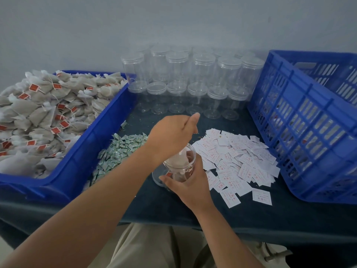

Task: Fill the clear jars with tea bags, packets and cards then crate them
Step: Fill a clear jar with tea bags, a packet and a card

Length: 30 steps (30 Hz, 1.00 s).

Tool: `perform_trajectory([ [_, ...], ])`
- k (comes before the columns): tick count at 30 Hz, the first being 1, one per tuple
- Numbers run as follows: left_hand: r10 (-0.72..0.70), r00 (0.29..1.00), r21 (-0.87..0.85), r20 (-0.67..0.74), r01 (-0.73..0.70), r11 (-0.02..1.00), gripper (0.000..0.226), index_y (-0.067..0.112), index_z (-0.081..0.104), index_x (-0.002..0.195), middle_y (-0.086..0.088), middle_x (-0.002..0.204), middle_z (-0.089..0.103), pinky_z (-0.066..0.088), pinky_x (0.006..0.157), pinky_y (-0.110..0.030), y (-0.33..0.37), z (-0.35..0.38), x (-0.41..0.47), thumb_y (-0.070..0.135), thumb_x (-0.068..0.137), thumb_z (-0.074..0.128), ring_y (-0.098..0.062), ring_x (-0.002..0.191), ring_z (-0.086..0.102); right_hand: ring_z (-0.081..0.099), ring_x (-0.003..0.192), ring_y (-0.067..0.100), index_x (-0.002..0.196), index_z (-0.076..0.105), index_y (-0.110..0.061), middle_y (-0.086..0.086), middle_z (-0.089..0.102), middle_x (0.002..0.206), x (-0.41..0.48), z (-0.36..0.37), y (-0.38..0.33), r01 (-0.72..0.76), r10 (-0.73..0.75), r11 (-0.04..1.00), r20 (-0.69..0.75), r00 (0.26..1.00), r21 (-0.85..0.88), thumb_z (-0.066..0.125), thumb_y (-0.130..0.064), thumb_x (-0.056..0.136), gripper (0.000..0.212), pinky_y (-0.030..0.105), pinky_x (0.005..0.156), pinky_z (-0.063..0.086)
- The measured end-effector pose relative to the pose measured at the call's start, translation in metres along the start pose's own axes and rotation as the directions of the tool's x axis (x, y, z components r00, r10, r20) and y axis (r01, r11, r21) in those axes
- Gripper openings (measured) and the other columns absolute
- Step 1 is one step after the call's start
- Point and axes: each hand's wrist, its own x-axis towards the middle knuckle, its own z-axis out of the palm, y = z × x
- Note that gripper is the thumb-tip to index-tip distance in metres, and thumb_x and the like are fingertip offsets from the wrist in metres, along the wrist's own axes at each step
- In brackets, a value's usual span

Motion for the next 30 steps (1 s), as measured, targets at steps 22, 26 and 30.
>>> perform_trajectory([
  [22, -0.034, 0.763, 0.399, 0.645, -0.299, 0.867, 0.032, 0.037, 0.066, 0.126, 0.019, 0.099, 0.062, 0.041, 0.070, -0.019, 0.004, -0.039, -0.027, 0.020, 0.105, 0.050, -0.005, 0.092, 0.058, 0.071, 0.111, 0.002, 0.133, 0.049, -0.047, -0.025, 0.070, 0.122, 0.000, 0.001, -0.002, -0.018, 0.019, 0.999, -0.032, 0.999, 0.034, 0.097, -0.060, 0.059, 0.090, 0.025, 0.086, 0.059],
  [26, 0.066, 0.834, 0.201, 0.548, -0.208, 0.957, 0.033, 0.036, 0.070, 0.127, 0.018, 0.106, 0.072, 0.052, 0.085, -0.023, -0.004, -0.042, -0.029, 0.017, 0.105, 0.052, -0.003, 0.099, 0.066, 0.072, 0.114, 0.007, 0.136, 0.049, -0.045, -0.020, 0.071, 0.124, 0.001, 0.001, 0.000, -0.015, 0.016, 0.999, -0.024, 1.000, 0.047, 0.099, -0.057, 0.059, 0.092, 0.037, 0.092, 0.062],
  [30, 0.086, 0.996, -0.180, -0.011, -0.087, 0.980, 0.009, 0.038, 0.072, 0.102, 0.021, 0.086, 0.075, 0.053, 0.067, -0.014, -0.041, -0.063, -0.035, 0.030, 0.100, 0.069, 0.003, 0.078, 0.070, 0.066, 0.117, -0.005, 0.133, 0.048, -0.051, -0.035, 0.063, 0.126, 0.001, 0.002, -0.004, -0.007, 0.008, 1.000, -0.059, 0.998, 0.025, 0.096, -0.061, 0.054, 0.093, 0.014, 0.089, 0.055],
])
